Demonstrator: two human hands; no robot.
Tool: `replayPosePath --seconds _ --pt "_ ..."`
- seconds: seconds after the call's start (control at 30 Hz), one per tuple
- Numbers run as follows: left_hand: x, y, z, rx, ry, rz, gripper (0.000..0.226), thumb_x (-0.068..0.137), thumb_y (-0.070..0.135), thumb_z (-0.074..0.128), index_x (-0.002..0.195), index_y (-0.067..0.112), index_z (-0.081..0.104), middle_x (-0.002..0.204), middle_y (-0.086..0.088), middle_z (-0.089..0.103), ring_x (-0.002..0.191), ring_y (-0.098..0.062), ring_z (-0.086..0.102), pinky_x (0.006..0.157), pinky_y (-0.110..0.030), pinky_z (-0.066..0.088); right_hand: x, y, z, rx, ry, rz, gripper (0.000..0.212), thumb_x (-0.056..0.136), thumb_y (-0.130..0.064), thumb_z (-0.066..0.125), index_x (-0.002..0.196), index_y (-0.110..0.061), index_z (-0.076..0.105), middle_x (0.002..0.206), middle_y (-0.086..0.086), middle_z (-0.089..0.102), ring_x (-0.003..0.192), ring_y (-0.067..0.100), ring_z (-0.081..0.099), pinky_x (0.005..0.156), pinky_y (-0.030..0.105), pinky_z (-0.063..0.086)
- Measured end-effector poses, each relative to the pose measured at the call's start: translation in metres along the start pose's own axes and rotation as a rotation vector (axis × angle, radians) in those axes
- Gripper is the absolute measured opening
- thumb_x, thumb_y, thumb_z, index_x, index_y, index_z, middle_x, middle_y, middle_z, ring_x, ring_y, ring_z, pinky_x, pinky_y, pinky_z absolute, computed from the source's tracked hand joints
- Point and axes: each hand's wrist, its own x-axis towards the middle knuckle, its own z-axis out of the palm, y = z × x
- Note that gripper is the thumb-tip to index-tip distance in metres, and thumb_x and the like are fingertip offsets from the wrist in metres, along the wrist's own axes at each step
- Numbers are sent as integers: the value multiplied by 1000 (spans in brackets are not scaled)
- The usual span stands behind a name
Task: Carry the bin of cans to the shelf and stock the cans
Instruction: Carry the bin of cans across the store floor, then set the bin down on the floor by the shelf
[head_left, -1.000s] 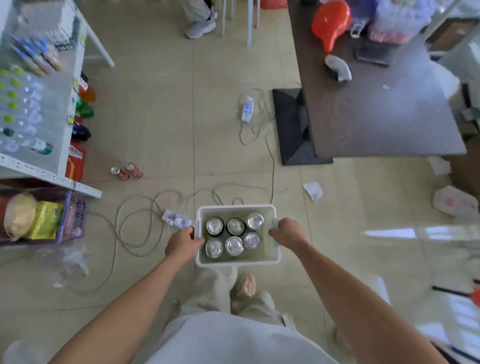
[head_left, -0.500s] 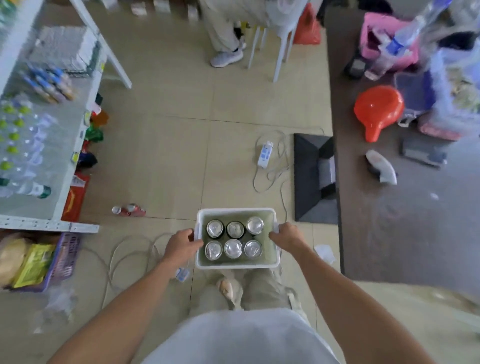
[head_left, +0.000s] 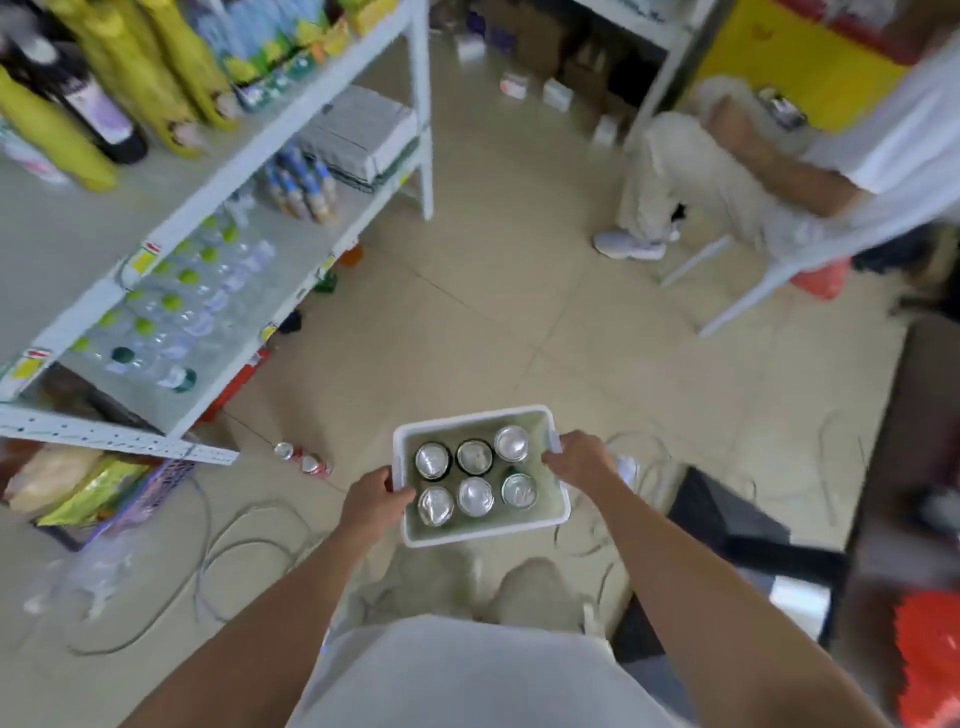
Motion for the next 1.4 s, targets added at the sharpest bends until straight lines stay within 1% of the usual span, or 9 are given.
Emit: replayPosePath --seconds 0.27,0.4,0.5,0.63,0.8,0.97,1.03,1.17,1.4 --pt "79 46 -83 -369 135 -248 22 68 43 57 74 24 65 74 8 69 82 -22 68 70 -33 49 129 -211 -86 -362 -63 -289 37 83 -42 56 113 -25 70 104 3 71 97 27 67 75 30 49" --pt "112 43 -97 -532 282 -393 28 85 44 58 89 19 70 90 -1 74 90 -25 70 82 -38 57 182 -310 -84 -634 -155 -485 36 84 -48 51 99 -22 72 95 2 70 90 25 67 80 35 54" --pt "120 46 -97 -735 394 -525 45 73 55 49 90 19 70 92 -3 75 89 -25 70 80 -37 57 195 -371 -77 -810 -162 -661 40 90 -51 49 96 -17 69 97 7 69 94 29 67 76 35 52" --pt "127 43 -90 -980 509 -700 52 65 58 46 90 21 72 96 -8 74 90 -29 68 75 -34 52 192 -443 -50 -965 -169 -745 40 87 -51 48 97 -20 70 94 4 67 87 28 62 71 31 44" --pt "174 -3 -61 -1143 580 -867 24 73 44 53 69 20 57 81 -8 73 80 -34 66 69 -36 53 213 -507 45 -1209 -185 -852 24 81 -35 54 73 -15 64 70 0 67 76 30 65 66 33 52" --pt "278 -83 7 -1317 647 -1066 20 82 32 58 68 19 54 79 -12 70 77 -36 64 60 -32 44 300 -525 196 -1392 -198 -986 26 82 -42 58 81 -18 68 89 8 72 87 33 68 64 31 44" --pt "324 -116 37 -1374 657 -1120 16 83 31 59 74 17 61 79 -11 69 77 -35 65 61 -31 44 338 -527 259 -1468 -216 -1040 30 84 -42 61 95 -17 72 96 9 73 91 32 68 66 29 41" --pt "418 -162 101 -1506 682 -1220 7 82 28 61 78 21 62 81 -12 69 74 -33 60 60 -31 41 418 -531 378 -1713 -285 -1183 27 85 -37 65 95 -14 74 95 13 75 80 28 68 58 25 37" --pt "537 -203 180 -1716 735 -1313 25 81 29 62 99 19 77 90 -10 75 85 -32 69 76 -42 60 517 -521 486 -1889 -330 -1210 30 83 -38 60 99 -15 71 94 10 76 85 29 73 81 39 60"
